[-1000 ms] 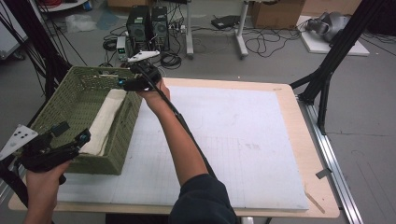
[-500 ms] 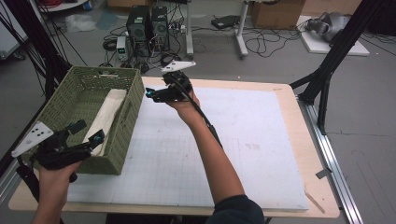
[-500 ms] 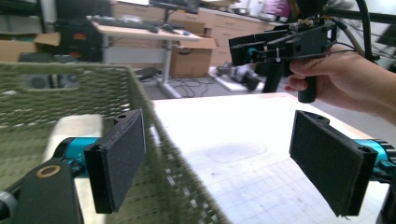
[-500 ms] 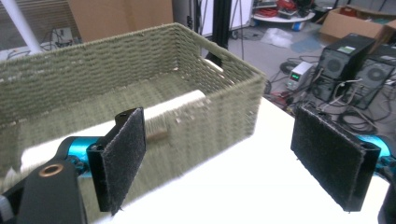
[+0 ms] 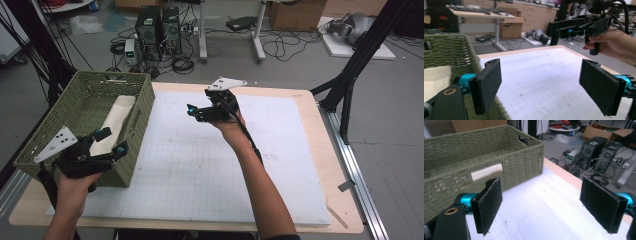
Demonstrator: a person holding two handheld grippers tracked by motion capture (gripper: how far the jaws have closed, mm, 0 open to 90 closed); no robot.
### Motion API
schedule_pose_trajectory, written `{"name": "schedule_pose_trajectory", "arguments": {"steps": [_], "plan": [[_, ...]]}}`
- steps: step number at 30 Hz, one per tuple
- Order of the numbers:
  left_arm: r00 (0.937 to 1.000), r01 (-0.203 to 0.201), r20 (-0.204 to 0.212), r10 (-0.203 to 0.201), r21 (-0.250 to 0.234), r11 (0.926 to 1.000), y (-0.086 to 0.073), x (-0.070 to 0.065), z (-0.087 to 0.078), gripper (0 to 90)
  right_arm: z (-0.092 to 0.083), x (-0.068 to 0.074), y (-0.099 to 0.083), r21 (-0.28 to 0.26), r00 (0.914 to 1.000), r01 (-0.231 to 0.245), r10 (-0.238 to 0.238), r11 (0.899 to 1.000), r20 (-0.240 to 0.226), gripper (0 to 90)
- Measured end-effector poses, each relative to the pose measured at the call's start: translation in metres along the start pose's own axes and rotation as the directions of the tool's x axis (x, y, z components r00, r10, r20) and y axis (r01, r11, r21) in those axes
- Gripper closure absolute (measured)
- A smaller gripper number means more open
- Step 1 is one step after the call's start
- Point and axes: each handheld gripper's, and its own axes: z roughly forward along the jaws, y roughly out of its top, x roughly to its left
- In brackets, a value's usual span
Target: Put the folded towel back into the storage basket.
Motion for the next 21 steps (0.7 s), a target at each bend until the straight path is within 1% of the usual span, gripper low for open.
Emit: {"name": "schedule_pose_trajectory", "arguments": {"steps": [2, 5, 6, 7, 11, 14, 18, 19, 20, 21], "plan": [[0.9998, -0.005, 0.019, 0.005, 0.000, 1.0000, 0.000, -0.003, 0.004, 18.5, -0.011, -0.002, -0.007, -0.001, 0.9999, 0.001, -0.001, 1.000, 0.016, 17.0], [0.9989, 0.000, 0.046, -0.001, 0.018, 0.9998, -0.001, -0.008, 0.010, 18.4, -0.027, -0.005, -0.019, -0.008, 0.9993, -0.020, 0.021, 1.000, 0.032, 16.9], [0.9985, -0.006, 0.055, 0.005, 0.023, 0.9997, -0.001, -0.009, 0.012, 18.4, -0.032, -0.007, -0.024, -0.007, 0.9990, -0.022, 0.023, 1.000, 0.040, 16.9], [0.9980, -0.011, 0.062, 0.009, 0.024, 0.9996, -0.001, -0.011, 0.013, 18.4, -0.036, -0.007, -0.029, 0.003, 0.9982, -0.032, 0.032, 0.999, 0.050, 16.9], [0.9948, -0.015, 0.101, 0.012, 0.030, 0.9994, -0.003, -0.018, 0.021, 18.7, -0.053, -0.010, -0.049, 0.026, 0.9965, -0.029, 0.026, 0.999, 0.079, 16.9], [0.9906, -0.024, 0.136, 0.019, 0.033, 0.9992, -0.005, -0.024, 0.028, 18.8, -0.069, -0.011, -0.064, 0.029, 0.9942, -0.041, 0.038, 0.999, 0.101, 16.9], [0.9840, -0.041, 0.174, 0.037, 0.023, 0.9989, -0.009, -0.033, 0.037, 18.8, -0.091, -0.010, -0.083, 0.035, 0.9907, -0.040, 0.035, 0.999, 0.131, 16.9], [0.9825, -0.035, 0.184, 0.032, 0.014, 0.9993, -0.010, -0.035, 0.039, 18.7, -0.096, -0.011, -0.087, 0.030, 0.9899, -0.037, 0.033, 0.999, 0.138, 16.9], [0.9806, -0.034, 0.194, 0.031, 0.012, 0.9994, -0.011, -0.036, 0.041, 18.6, -0.101, -0.010, -0.092, 0.032, 0.9885, -0.051, 0.046, 0.998, 0.144, 16.8], [0.9794, -0.035, 0.199, 0.032, 0.013, 0.9993, -0.012, -0.038, 0.043, 18.5, -0.106, -0.010, -0.096, 0.032, 0.9872, -0.053, 0.048, 0.998, 0.152, 16.9]]}}
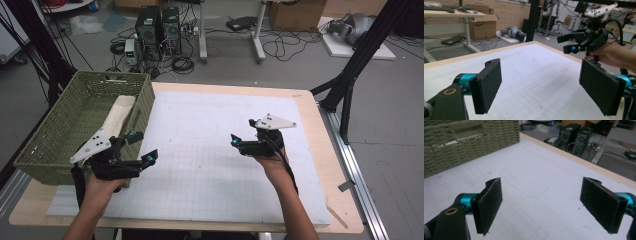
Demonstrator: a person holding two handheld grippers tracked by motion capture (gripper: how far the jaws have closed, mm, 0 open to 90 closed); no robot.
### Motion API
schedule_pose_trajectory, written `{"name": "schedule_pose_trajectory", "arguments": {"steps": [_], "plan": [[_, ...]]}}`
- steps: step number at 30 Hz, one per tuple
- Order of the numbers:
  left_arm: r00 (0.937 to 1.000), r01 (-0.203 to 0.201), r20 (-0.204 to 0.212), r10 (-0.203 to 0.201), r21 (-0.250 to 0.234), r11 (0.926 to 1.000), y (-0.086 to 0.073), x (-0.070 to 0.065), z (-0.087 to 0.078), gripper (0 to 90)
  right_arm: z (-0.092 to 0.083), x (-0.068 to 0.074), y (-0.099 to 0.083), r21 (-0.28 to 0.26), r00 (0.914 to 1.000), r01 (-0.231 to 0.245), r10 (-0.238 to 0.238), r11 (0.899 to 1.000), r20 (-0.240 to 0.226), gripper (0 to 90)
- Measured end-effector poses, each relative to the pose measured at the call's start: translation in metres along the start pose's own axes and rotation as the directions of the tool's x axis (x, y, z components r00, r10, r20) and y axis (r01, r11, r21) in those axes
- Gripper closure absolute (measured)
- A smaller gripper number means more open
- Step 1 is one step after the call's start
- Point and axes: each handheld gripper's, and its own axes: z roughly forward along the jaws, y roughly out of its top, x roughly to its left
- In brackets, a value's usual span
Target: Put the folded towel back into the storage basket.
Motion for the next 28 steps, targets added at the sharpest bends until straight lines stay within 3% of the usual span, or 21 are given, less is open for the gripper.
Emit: {"name": "schedule_pose_trajectory", "arguments": {"steps": [10, 14, 23, 28], "plan": [[0.9987, -0.022, 0.048, 0.019, 0.057, 0.9981, -0.017, -0.011, 0.028, 18.4, -0.041, -0.006, -0.038, 0.002, 0.9945, -0.008, 0.008, 1.000, 0.104, 16.8], [0.9987, -0.024, 0.046, 0.020, 0.081, 0.9964, -0.023, -0.012, 0.037, 18.4, -0.054, -0.007, -0.052, -0.006, 0.9905, -0.018, 0.018, 1.000, 0.136, 16.9], [0.9986, -0.030, 0.046, 0.025, 0.107, 0.9938, -0.035, -0.010, 0.049, 18.5, -0.067, -0.014, -0.079, 0.001, 0.9824, -0.076, 0.075, 0.997, 0.171, 16.8], [0.9986, -0.030, 0.047, 0.025, 0.118, 0.9925, -0.040, -0.010, 0.055, 18.5, -0.068, -0.016, -0.090, 0.027, 0.9800, -0.078, 0.072, 0.997, 0.186, 16.9]]}}
